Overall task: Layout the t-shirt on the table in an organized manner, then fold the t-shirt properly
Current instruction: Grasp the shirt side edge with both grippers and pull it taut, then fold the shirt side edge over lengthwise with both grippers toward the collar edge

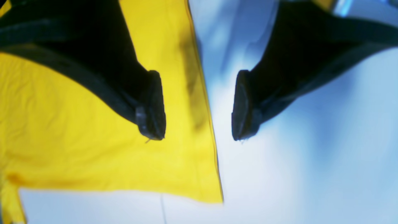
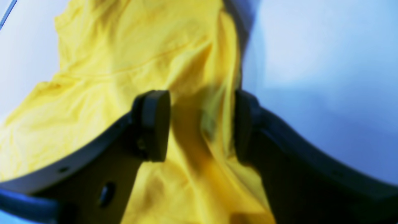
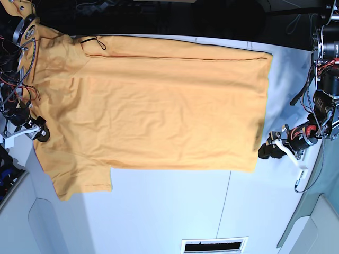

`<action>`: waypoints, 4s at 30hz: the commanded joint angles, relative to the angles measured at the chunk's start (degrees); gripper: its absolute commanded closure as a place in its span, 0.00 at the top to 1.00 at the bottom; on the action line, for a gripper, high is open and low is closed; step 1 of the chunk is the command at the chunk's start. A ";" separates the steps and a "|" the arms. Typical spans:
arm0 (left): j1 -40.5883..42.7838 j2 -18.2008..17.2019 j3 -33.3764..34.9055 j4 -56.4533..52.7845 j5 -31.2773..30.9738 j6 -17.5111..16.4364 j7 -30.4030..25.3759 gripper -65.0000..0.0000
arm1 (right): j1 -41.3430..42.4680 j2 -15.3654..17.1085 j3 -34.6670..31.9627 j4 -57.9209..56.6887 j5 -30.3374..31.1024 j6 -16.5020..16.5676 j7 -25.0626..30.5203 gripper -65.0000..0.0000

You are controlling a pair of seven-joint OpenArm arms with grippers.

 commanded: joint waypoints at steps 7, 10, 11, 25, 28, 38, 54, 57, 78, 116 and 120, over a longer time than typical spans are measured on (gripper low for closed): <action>-1.29 0.94 1.22 0.66 2.01 3.13 -3.23 0.57 | 1.18 -0.46 0.00 0.81 0.37 0.46 0.24 0.48; -1.29 2.10 1.22 -0.20 2.58 3.39 -3.15 0.57 | 1.07 -0.44 0.00 0.81 0.37 0.44 0.00 0.48; -1.31 2.45 1.22 -0.72 3.13 3.82 -3.19 0.57 | 1.07 -0.44 0.00 0.81 0.37 0.44 -0.39 0.48; -1.29 3.80 1.22 -4.00 3.37 -0.09 -2.03 0.56 | 1.09 -0.44 0.00 0.81 0.66 1.07 -1.27 0.48; -1.31 4.13 1.22 -3.98 3.37 -0.83 -2.05 0.32 | 1.09 -0.44 0.00 0.83 1.22 1.33 -1.31 0.43; -1.42 2.32 1.22 -2.36 -0.22 -4.12 -0.52 0.00 | 1.07 2.32 0.02 4.24 1.22 1.31 -1.70 0.00; 4.04 -5.51 1.22 18.91 -20.37 -4.12 22.21 0.00 | -1.31 9.11 0.02 10.88 17.44 2.05 -18.23 0.00; 7.23 -7.41 1.22 23.47 -22.32 -4.12 23.91 0.00 | -5.05 9.22 0.04 14.19 20.04 2.32 -18.53 0.00; 18.86 -9.57 1.22 27.58 -22.47 -4.12 23.23 0.00 | -26.53 6.60 3.82 30.32 18.71 1.68 -16.98 0.20; 18.88 -8.59 1.22 27.58 -16.98 -4.12 22.40 0.00 | -1.77 -0.63 -11.17 4.92 -0.07 -0.55 4.98 0.16; 18.84 -8.63 1.22 27.58 -17.16 -4.12 22.40 0.00 | -1.79 -0.31 -10.97 8.17 0.39 -0.24 2.03 0.00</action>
